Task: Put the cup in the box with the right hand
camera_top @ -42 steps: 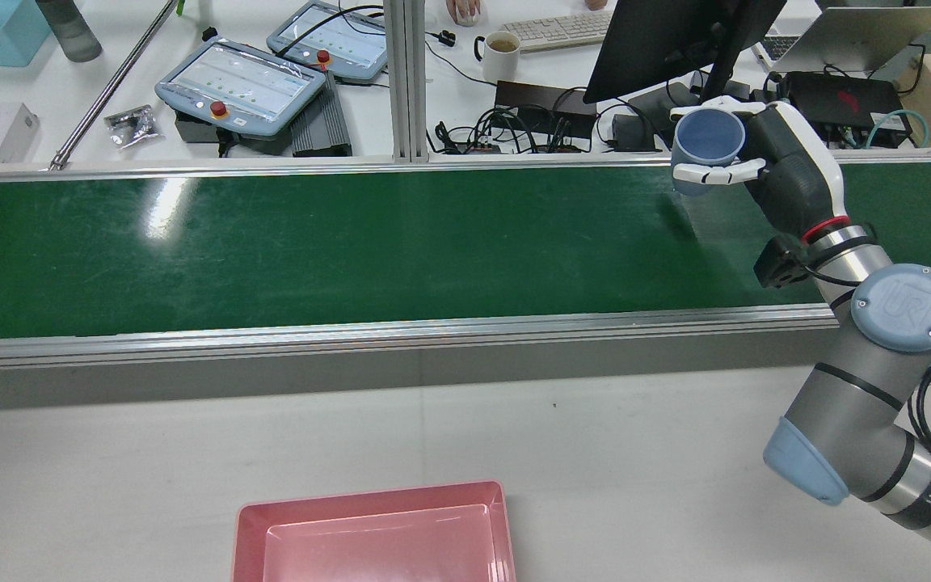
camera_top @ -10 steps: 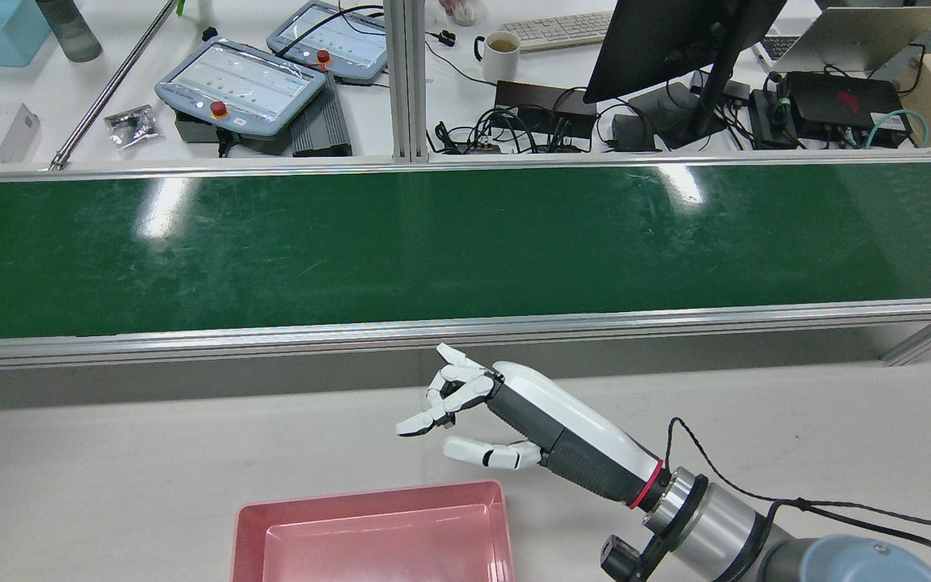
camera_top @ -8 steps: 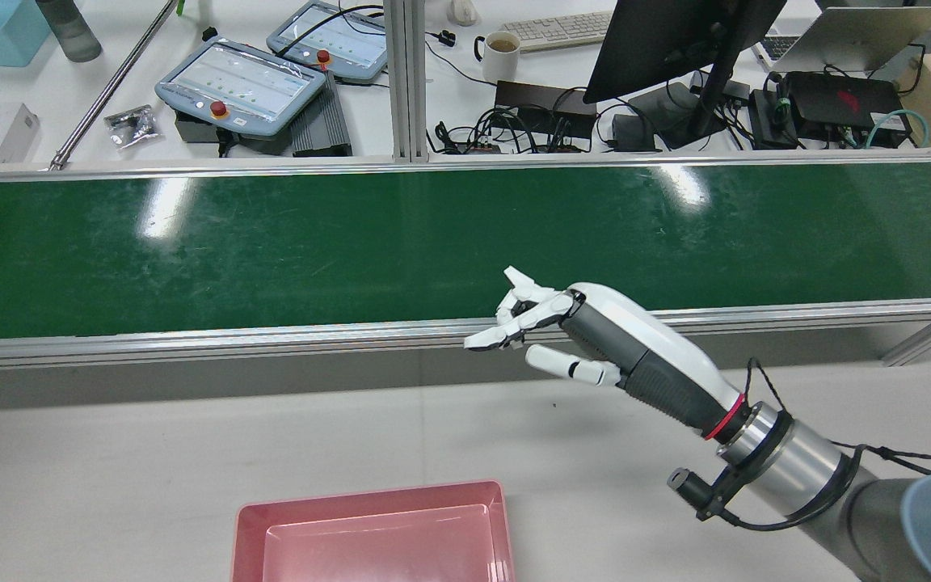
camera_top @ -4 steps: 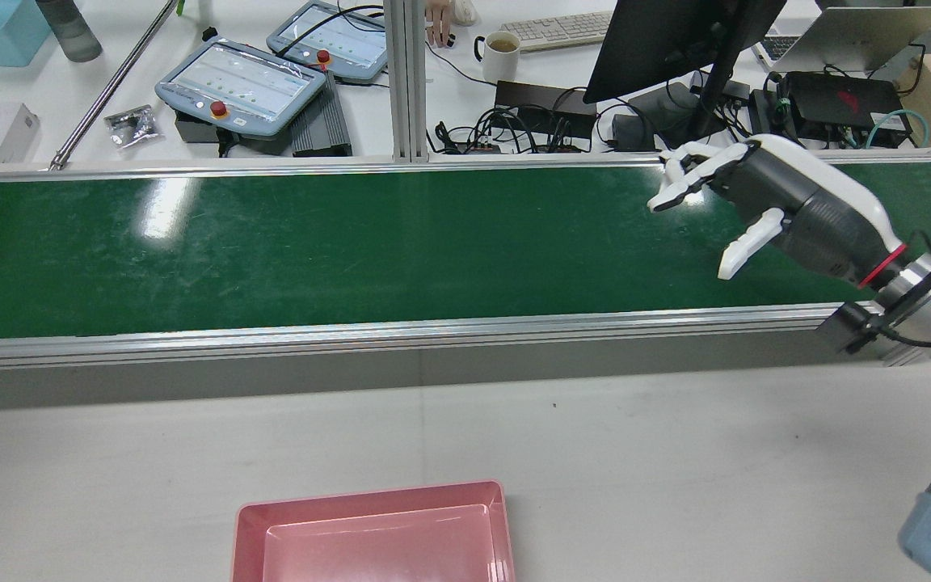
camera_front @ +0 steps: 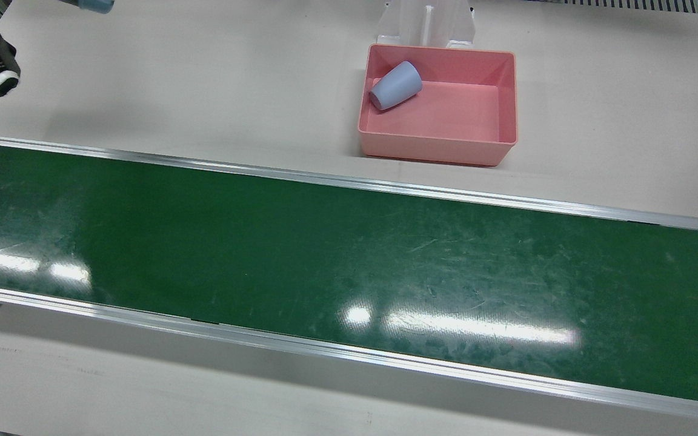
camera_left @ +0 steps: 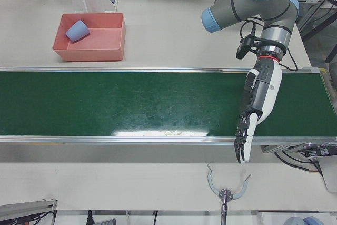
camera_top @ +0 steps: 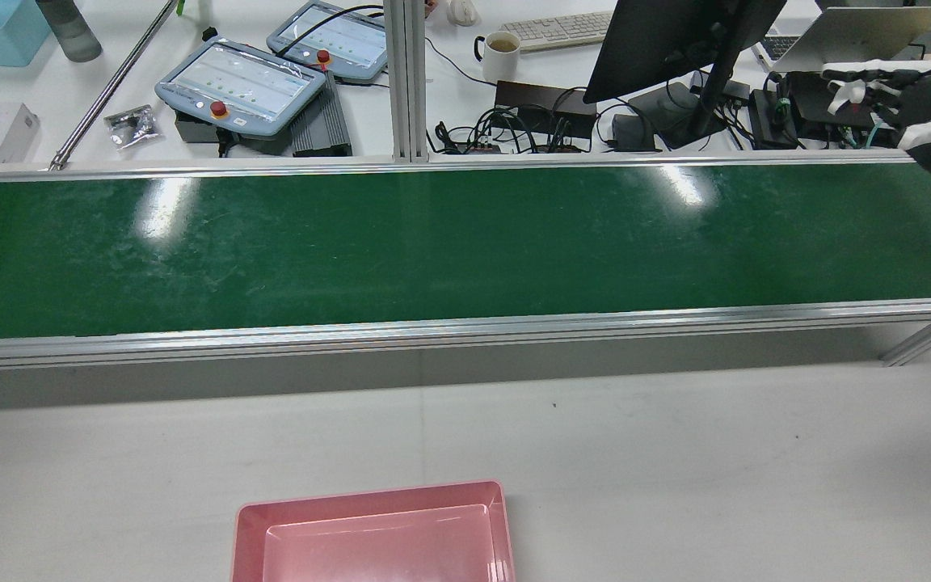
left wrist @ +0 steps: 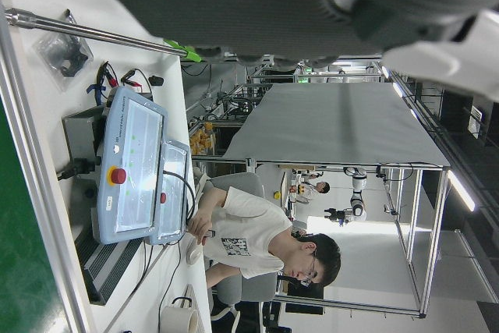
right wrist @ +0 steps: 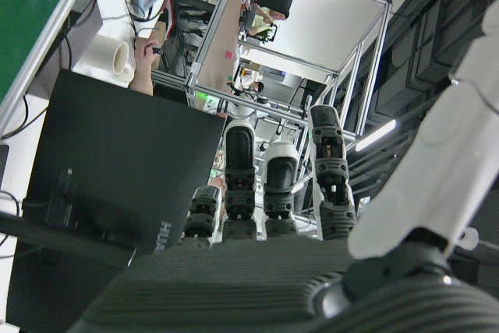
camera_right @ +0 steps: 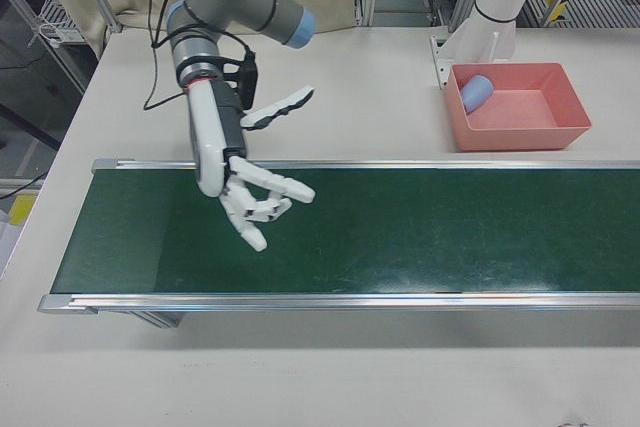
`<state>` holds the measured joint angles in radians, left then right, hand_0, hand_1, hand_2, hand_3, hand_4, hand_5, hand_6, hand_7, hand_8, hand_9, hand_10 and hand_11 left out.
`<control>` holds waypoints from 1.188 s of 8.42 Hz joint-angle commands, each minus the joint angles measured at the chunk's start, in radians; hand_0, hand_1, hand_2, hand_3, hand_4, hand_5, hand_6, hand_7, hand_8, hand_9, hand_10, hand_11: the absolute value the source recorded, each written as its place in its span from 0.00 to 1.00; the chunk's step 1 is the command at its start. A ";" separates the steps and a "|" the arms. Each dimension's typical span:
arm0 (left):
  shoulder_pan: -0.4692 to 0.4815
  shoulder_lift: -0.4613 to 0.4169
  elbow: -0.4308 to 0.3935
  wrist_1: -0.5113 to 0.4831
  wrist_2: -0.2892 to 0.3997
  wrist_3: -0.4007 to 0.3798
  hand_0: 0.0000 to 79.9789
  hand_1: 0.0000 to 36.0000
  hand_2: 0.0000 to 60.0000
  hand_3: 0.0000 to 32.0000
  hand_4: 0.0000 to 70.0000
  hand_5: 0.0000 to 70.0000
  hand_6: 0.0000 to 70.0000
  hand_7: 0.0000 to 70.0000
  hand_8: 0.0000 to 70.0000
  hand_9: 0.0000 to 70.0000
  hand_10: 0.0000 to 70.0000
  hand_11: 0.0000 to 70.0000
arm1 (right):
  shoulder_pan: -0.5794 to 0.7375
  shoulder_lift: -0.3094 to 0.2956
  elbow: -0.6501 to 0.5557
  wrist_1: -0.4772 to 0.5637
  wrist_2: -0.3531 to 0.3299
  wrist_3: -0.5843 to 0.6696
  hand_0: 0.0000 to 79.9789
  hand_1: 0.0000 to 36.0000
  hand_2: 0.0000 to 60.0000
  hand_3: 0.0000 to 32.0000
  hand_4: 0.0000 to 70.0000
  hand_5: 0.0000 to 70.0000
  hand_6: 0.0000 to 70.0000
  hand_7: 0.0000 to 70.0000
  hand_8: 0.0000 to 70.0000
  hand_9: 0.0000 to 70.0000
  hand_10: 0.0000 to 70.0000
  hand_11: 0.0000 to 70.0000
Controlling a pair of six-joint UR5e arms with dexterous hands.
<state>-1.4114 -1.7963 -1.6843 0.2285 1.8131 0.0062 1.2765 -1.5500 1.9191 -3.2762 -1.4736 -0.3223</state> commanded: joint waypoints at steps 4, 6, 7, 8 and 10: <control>-0.001 0.000 0.000 0.000 0.000 0.000 0.00 0.00 0.00 0.00 0.00 0.00 0.00 0.00 0.00 0.00 0.00 0.00 | 0.274 -0.030 -0.342 0.231 -0.091 0.071 0.60 0.10 0.00 0.00 0.50 0.06 0.37 1.00 0.37 0.71 0.11 0.17; -0.001 0.000 -0.002 0.000 0.000 0.000 0.00 0.00 0.00 0.00 0.00 0.00 0.00 0.00 0.00 0.00 0.00 0.00 | 0.305 -0.024 -0.328 0.224 -0.096 0.066 0.59 0.21 0.02 0.00 0.45 0.07 0.37 1.00 0.37 0.70 0.09 0.14; -0.001 0.000 -0.002 0.000 0.000 0.000 0.00 0.00 0.00 0.00 0.00 0.00 0.00 0.00 0.00 0.00 0.00 0.00 | 0.331 -0.024 -0.321 0.214 -0.099 0.065 0.59 0.21 0.01 0.00 0.46 0.07 0.37 1.00 0.37 0.70 0.09 0.14; 0.000 0.000 -0.002 0.000 0.000 0.000 0.00 0.00 0.00 0.00 0.00 0.00 0.00 0.00 0.00 0.00 0.00 0.00 | 0.340 -0.041 -0.295 0.172 -0.100 0.069 0.60 0.23 0.02 0.00 0.49 0.07 0.38 1.00 0.36 0.70 0.09 0.13; 0.000 0.000 -0.002 0.000 0.000 0.000 0.00 0.00 0.00 0.00 0.00 0.00 0.00 0.00 0.00 0.00 0.00 0.00 | 0.342 -0.047 -0.288 0.122 -0.097 0.074 0.60 0.60 0.61 0.00 0.38 0.08 0.37 1.00 0.33 0.66 0.03 0.05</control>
<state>-1.4119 -1.7963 -1.6857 0.2286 1.8132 0.0061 1.6112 -1.5878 1.6178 -3.1089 -1.5723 -0.2536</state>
